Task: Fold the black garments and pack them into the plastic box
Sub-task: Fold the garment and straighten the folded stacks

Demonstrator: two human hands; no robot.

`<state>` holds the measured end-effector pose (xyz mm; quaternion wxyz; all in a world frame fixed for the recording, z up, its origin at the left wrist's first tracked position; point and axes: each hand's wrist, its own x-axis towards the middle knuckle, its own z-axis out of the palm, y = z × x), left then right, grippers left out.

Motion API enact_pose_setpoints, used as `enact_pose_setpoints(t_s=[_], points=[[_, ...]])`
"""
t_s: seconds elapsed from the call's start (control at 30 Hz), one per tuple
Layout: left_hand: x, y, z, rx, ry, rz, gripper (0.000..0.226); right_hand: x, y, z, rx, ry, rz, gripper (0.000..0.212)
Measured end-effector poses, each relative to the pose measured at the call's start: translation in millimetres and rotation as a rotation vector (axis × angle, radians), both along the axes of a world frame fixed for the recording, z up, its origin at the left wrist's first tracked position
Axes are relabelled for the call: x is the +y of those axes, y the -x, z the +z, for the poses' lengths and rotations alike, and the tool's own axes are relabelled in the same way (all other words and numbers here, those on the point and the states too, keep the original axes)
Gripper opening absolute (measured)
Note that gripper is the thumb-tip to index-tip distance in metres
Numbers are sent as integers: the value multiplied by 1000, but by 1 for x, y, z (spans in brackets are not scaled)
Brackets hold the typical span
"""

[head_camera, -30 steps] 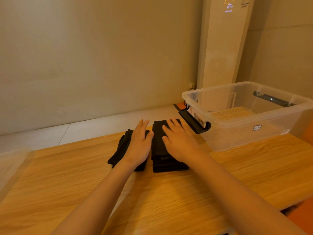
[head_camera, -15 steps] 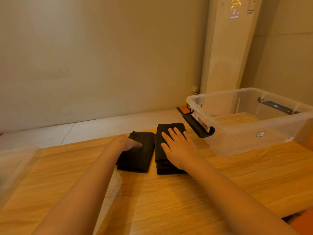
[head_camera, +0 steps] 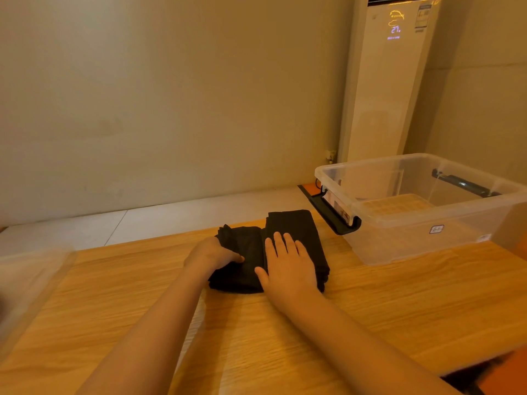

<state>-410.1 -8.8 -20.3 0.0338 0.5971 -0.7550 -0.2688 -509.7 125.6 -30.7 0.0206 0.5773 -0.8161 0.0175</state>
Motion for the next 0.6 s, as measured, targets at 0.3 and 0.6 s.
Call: enact_pose_setpoints(t_s=[0.3,0.6], points=[[9,-13,-19,-81,610,-337,86,12,26,-15,89,64,21,64],[24,15,-37,-126,366,-697,58,6,65,-18,90,117,91,59]])
